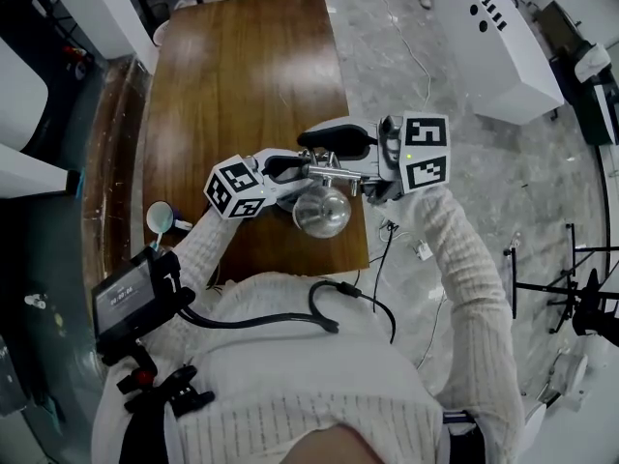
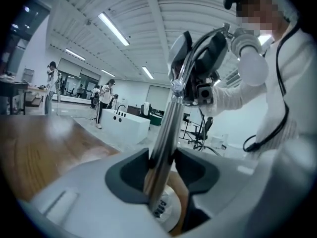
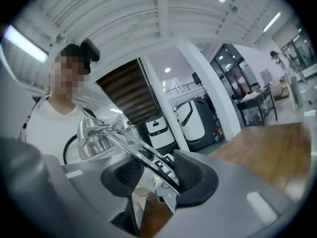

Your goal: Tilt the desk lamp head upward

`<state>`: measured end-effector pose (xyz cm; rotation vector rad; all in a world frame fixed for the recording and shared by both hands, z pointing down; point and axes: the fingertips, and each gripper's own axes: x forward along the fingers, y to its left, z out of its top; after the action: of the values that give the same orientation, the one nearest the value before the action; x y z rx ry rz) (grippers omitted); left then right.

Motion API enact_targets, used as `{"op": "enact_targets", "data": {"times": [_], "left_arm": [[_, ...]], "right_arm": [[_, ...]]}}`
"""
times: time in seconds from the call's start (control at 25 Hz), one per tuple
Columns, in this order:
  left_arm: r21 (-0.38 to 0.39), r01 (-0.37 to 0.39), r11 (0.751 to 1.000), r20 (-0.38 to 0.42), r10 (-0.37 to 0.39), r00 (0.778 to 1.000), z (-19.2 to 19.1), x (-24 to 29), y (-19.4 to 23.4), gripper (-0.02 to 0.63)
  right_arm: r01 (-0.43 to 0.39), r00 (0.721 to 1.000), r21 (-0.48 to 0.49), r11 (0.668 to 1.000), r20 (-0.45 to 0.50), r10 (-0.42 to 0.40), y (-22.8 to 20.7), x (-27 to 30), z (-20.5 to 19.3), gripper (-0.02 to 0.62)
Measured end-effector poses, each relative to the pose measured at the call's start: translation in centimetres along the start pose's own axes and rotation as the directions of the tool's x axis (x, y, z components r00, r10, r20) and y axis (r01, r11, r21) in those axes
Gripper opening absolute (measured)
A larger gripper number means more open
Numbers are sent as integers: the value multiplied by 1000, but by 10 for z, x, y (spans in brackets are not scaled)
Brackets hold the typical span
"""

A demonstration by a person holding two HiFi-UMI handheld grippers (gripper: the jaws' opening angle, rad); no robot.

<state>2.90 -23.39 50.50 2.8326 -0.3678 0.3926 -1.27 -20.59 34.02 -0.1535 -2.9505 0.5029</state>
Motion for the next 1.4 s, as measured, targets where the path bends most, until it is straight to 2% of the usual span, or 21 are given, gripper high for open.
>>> {"op": "enact_targets", "data": {"times": [0.2, 0.36, 0.68, 0.96, 1.2, 1.28, 1.4], "left_arm": [[21, -4, 1000, -5, 4, 1000, -1, 0, 0, 161], [35, 0, 999, -6, 0, 1000, -1, 1, -1, 161], [83, -2, 997, -2, 2, 1000, -3, 1, -2, 155], [110, 11, 994, -18, -9, 1000, -3, 2, 0, 153], [92, 5, 996, -5, -4, 1000, -3, 1, 5, 155], [84, 6, 996, -3, -6, 1000, -4, -1, 7, 156], [63, 2, 998, 4, -2, 1000, -1, -1, 9, 160]], "right_arm": [[-99, 994, 124, 987, -22, 103, -6, -1, 2, 189], [-156, 987, 248, 956, 13, 158, -15, -4, 7, 189], [-222, 974, 396, 891, 40, 225, -24, -5, 9, 196], [-214, 977, 489, 846, 91, 195, -35, -5, 12, 202], [-221, 975, 544, 810, 135, 175, -47, -4, 14, 210], [-222, 975, 542, 810, 145, 170, -49, -3, 14, 209], [-204, 978, 521, 829, 144, 150, -51, -2, 18, 206]]}}
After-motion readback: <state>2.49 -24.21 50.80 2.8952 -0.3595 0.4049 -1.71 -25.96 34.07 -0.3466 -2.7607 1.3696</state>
